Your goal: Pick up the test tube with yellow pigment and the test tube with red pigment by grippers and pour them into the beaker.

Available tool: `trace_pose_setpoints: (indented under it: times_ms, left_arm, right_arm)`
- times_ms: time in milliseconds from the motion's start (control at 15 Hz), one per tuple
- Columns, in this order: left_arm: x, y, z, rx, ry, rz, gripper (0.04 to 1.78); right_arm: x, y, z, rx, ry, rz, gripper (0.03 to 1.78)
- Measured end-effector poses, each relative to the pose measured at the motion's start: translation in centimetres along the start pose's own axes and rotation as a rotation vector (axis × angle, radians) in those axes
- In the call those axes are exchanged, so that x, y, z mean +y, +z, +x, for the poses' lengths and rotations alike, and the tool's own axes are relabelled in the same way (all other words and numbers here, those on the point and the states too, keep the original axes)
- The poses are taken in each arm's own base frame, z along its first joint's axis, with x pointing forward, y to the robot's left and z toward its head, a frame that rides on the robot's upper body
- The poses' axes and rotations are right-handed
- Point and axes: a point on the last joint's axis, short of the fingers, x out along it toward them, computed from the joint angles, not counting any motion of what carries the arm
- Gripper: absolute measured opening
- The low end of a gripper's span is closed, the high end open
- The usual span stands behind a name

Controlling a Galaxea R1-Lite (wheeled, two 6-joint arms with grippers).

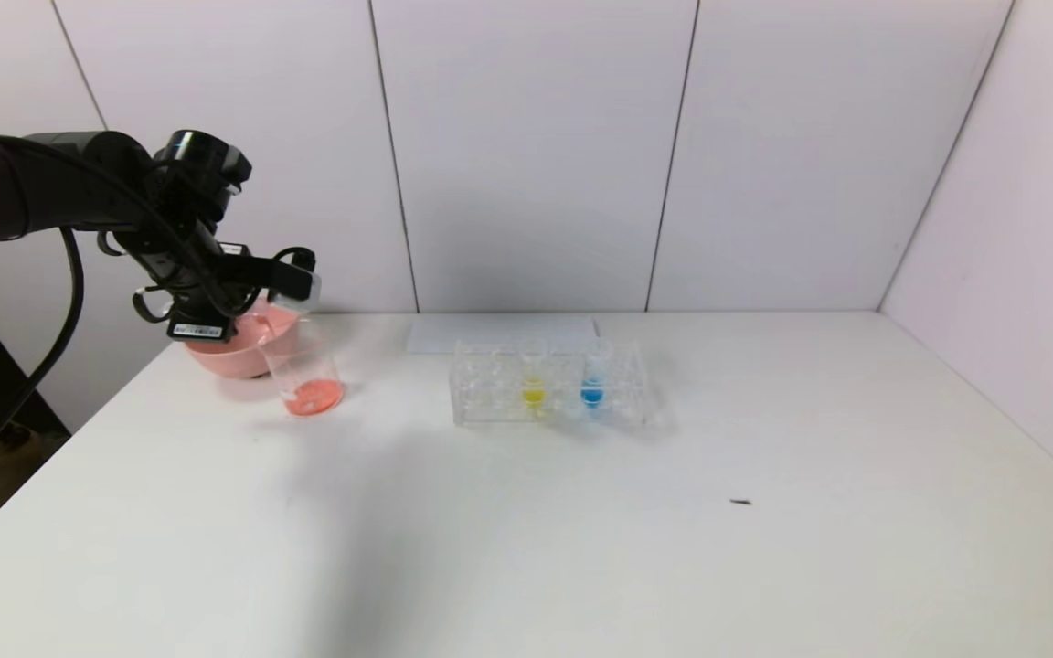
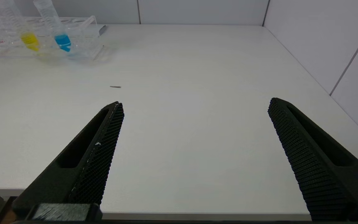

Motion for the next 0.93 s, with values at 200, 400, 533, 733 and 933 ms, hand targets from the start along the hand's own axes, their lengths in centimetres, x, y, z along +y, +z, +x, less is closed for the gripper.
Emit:
trace_pose_setpoints:
  times_ms: [200,400,533,733,933]
  left_arm:
    - [0.09,0.10,-0.05,0.002,0.010,0.013,0.46]
    - [0.10,0.21,-0.11,0.026,0.014,0.018,0.46]
    - [0.14,0.21,-0.11,0.027,0.017,0.032,0.46]
    - [0.26,0.24,-0.09,0.031,0.029,0.052,0.46]
    - [0.26,0.22,-0.08,0.037,0.029,0.052,0.46]
  right_arm:
    - [0.00,0.00,0.00,0.000,0.000,0.000,1.70]
    - [0.00,0.00,0.00,0.000,0.000,0.000,1.70]
    - [0.00,0.00,0.00,0.000,0.000,0.000,1.70]
    - [0.00,0.00,0.00,0.000,0.000,0.000,1.70]
    - [0.00,0.00,0.00,0.000,0.000,0.000,1.70]
